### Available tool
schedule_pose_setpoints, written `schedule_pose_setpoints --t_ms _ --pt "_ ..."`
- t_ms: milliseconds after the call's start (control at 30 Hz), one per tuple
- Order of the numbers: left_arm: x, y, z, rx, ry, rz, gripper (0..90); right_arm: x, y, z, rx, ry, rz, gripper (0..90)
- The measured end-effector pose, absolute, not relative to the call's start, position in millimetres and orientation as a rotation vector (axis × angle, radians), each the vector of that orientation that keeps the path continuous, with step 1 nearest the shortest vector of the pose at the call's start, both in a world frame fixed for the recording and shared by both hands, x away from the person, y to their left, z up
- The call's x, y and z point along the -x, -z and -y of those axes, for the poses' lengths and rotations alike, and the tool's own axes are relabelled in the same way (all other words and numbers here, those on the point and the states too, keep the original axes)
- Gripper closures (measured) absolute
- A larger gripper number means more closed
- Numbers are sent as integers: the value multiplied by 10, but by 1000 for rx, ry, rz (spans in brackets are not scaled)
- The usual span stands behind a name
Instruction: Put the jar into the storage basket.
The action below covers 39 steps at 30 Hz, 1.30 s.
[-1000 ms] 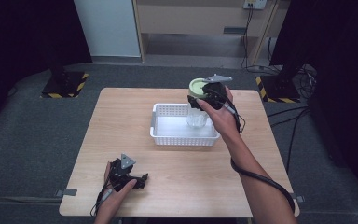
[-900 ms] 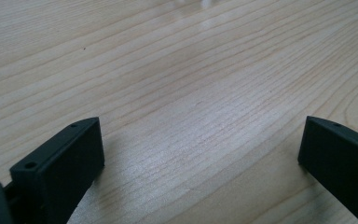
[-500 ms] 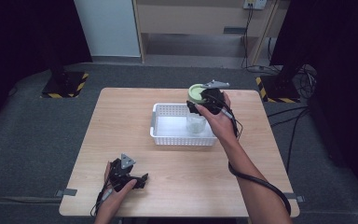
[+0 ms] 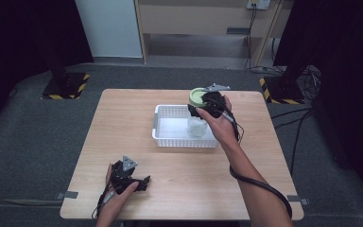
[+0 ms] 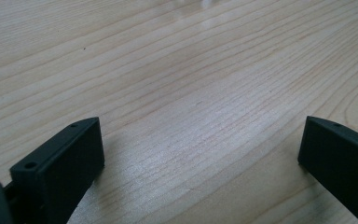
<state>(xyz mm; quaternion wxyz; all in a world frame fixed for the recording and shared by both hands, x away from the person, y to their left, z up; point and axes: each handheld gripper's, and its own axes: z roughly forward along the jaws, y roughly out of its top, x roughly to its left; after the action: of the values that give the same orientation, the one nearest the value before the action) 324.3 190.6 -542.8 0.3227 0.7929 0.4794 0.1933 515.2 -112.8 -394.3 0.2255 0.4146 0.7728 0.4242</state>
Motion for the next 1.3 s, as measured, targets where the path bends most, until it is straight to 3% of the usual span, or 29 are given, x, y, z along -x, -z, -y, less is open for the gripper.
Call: schedule_pose_setpoints --t_ms 1300 --pt "-3242 5428 -1905 -2079 -507 -1260 0 -5102 4136 1115 -1138 -1154 -2160 111"
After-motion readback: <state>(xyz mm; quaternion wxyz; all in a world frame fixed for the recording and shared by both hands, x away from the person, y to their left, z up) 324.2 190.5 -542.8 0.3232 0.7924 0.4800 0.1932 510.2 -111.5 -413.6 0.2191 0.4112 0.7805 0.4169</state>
